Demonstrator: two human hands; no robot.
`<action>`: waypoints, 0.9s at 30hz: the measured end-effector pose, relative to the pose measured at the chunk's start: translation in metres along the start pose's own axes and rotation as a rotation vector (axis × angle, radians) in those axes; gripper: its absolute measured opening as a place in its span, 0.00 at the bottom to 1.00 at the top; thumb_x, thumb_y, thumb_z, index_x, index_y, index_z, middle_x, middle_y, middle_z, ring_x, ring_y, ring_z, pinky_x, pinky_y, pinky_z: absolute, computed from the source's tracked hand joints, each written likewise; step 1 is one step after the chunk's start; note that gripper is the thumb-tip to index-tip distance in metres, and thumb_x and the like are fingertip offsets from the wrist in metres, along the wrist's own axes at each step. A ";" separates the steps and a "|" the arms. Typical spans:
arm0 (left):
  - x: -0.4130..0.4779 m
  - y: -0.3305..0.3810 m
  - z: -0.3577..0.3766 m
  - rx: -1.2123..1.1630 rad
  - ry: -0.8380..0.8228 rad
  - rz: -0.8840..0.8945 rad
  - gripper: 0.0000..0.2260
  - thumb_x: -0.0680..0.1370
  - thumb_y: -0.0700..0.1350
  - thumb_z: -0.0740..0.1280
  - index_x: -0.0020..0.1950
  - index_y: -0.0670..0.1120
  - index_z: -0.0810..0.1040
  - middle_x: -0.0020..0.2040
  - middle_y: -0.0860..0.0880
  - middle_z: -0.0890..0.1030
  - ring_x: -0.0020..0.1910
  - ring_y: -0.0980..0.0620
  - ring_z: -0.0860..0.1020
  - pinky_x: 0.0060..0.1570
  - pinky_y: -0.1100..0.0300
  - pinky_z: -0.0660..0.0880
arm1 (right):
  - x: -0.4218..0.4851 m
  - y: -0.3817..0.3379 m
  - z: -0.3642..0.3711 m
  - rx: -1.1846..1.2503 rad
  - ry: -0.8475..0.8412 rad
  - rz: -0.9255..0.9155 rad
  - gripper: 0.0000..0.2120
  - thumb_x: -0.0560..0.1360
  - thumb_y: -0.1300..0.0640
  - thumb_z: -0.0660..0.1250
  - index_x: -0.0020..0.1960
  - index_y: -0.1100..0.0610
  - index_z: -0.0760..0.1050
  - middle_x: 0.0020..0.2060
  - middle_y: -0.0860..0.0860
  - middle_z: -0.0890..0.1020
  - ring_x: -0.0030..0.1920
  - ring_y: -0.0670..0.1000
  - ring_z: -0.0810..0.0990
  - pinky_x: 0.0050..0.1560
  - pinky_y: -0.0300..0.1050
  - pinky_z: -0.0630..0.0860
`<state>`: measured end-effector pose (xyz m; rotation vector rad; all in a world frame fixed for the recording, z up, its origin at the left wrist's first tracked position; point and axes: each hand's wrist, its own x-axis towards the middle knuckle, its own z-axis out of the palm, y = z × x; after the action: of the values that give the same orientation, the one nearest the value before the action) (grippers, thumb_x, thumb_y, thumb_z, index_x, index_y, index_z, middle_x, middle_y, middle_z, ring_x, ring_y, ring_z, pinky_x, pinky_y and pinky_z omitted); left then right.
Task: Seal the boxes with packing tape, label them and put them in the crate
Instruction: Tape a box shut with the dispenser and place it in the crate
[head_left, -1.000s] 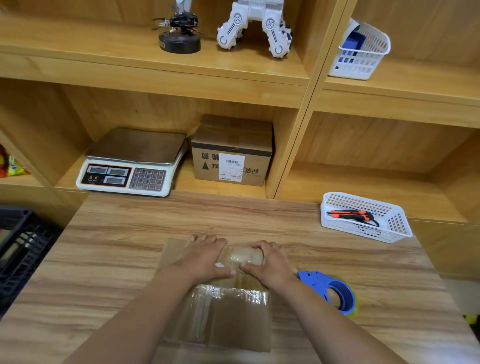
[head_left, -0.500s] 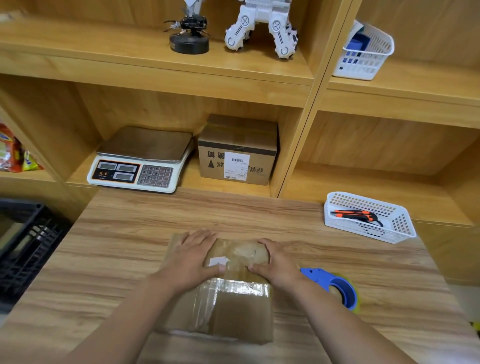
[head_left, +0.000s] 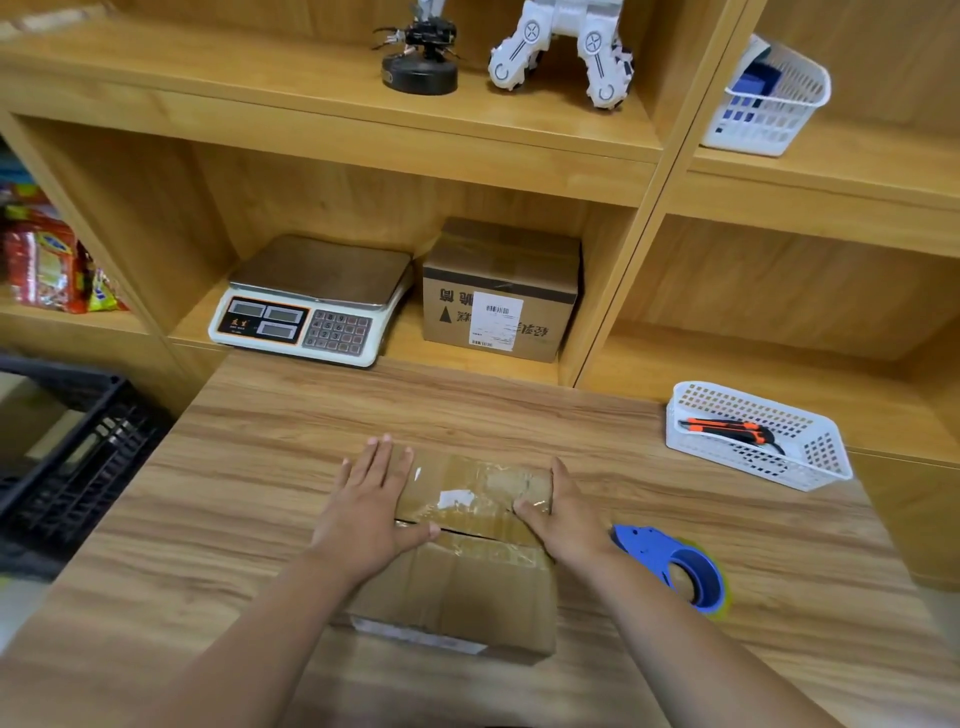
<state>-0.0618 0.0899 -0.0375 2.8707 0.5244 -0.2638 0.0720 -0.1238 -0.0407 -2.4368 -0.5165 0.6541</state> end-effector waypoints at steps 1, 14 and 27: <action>-0.001 0.000 0.001 -0.017 0.006 -0.002 0.53 0.57 0.78 0.38 0.76 0.50 0.38 0.77 0.47 0.37 0.73 0.53 0.33 0.73 0.52 0.38 | -0.004 -0.001 0.002 0.030 -0.013 0.008 0.39 0.77 0.43 0.61 0.78 0.52 0.42 0.77 0.49 0.54 0.75 0.51 0.57 0.71 0.44 0.57; -0.006 0.001 0.003 -0.166 0.117 -0.014 0.38 0.72 0.71 0.41 0.77 0.51 0.47 0.78 0.50 0.43 0.73 0.59 0.37 0.71 0.62 0.38 | -0.047 0.112 0.000 -0.271 0.516 0.057 0.15 0.71 0.58 0.69 0.55 0.63 0.77 0.51 0.59 0.81 0.50 0.64 0.78 0.49 0.57 0.74; -0.005 0.008 0.007 -0.166 0.203 -0.057 0.35 0.73 0.62 0.37 0.76 0.50 0.56 0.77 0.51 0.52 0.76 0.56 0.45 0.71 0.62 0.44 | -0.064 0.143 0.001 -0.407 0.351 0.227 0.19 0.64 0.64 0.74 0.52 0.67 0.74 0.44 0.61 0.81 0.45 0.64 0.80 0.49 0.55 0.71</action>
<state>-0.0645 0.0793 -0.0415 2.7382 0.6330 0.0621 0.0502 -0.2650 -0.1063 -2.9414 -0.2478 0.2047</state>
